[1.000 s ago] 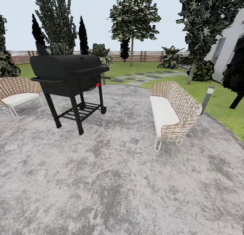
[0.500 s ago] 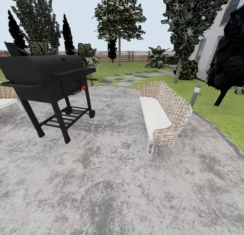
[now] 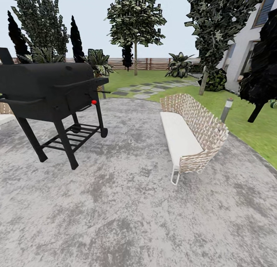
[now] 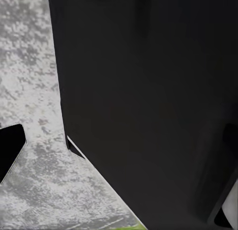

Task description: Take the three Easter eggs out of the wicker basket on the lawn in the garden, then place them on the lawn next to a single tree (choose any tree) so that all three eggs are next to the same tree and none are left in the basket.

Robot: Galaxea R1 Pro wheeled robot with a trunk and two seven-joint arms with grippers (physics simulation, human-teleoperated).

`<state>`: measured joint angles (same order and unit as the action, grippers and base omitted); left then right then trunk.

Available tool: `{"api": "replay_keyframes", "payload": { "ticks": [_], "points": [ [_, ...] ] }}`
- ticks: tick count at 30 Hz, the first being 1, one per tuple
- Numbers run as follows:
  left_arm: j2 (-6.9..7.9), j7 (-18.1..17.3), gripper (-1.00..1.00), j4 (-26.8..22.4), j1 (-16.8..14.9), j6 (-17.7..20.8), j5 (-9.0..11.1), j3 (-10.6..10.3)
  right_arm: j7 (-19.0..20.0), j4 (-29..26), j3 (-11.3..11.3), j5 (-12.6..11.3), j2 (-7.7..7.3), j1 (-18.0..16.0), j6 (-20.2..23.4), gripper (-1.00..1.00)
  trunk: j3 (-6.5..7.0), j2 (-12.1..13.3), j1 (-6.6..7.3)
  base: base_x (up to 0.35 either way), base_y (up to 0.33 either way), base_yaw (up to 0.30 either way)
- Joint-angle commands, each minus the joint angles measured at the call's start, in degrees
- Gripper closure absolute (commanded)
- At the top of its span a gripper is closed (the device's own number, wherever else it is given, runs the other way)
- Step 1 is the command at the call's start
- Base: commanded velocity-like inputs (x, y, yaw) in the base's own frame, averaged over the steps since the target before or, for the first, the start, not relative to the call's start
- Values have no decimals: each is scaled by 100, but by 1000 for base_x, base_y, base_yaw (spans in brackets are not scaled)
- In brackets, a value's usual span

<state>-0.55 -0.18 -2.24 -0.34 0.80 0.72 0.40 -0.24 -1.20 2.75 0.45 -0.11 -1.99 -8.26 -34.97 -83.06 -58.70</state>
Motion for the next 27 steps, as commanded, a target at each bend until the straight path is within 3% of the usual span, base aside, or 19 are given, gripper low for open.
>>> {"api": "replay_keyframes", "payload": {
  "ticks": [1, 27],
  "points": [
    [-3, -1, -100, -4, -1, 8, 7, 4, -3, -1, 25, 5, -1, -3, -16, -100, -5, -2, -3, 334, 75, 0],
    [-6, 0, -100, -4, -1, 8, 7, 3, -3, 6, 24, 7, 2, -3, -18, -100, -5, -2, -3, 334, 51, 0]
  ]
}}
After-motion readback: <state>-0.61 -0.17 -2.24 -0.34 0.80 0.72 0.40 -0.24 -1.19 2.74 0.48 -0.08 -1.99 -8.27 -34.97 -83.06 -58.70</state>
